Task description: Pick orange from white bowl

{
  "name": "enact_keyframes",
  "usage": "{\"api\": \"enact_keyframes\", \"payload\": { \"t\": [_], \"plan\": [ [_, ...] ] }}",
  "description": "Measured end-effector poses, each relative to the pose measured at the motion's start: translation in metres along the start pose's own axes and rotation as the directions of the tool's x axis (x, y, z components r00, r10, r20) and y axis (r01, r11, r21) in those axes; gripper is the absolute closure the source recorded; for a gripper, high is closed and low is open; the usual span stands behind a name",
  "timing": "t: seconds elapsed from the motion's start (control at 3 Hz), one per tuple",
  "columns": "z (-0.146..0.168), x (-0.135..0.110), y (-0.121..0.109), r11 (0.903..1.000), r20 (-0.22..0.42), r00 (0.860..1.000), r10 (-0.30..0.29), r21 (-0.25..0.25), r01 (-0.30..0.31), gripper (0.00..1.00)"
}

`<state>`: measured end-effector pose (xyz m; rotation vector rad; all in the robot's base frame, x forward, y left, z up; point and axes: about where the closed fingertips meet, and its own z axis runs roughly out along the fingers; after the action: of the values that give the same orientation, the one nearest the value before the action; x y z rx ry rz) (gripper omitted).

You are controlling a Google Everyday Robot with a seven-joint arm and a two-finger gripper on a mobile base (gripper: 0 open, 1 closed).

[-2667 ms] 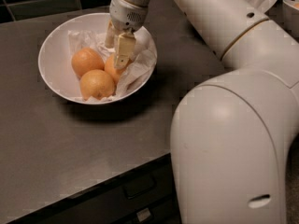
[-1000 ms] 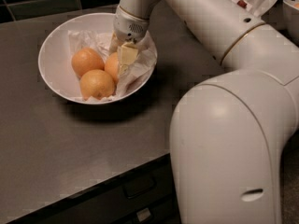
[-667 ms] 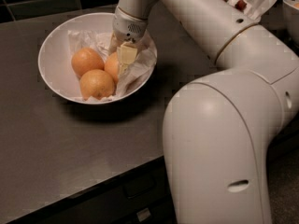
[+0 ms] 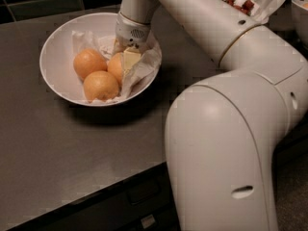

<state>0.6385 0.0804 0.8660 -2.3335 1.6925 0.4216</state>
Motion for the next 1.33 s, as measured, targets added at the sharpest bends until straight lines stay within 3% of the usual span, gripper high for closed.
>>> {"api": "enact_keyframes", "payload": {
  "t": [0.33,0.67,1.33],
  "plan": [
    [0.0063,0.0029,0.0083,0.9999,-0.007,1.000,0.006,-0.008,-0.006,0.28],
    [0.0060,0.0019,0.0074,1.0000,-0.006,1.000,0.007,-0.007,-0.007,0.46],
    [0.0040,-0.0042,0.0018,0.9998,0.006,1.000,-0.011,0.016,0.011,0.93]
  ]
}}
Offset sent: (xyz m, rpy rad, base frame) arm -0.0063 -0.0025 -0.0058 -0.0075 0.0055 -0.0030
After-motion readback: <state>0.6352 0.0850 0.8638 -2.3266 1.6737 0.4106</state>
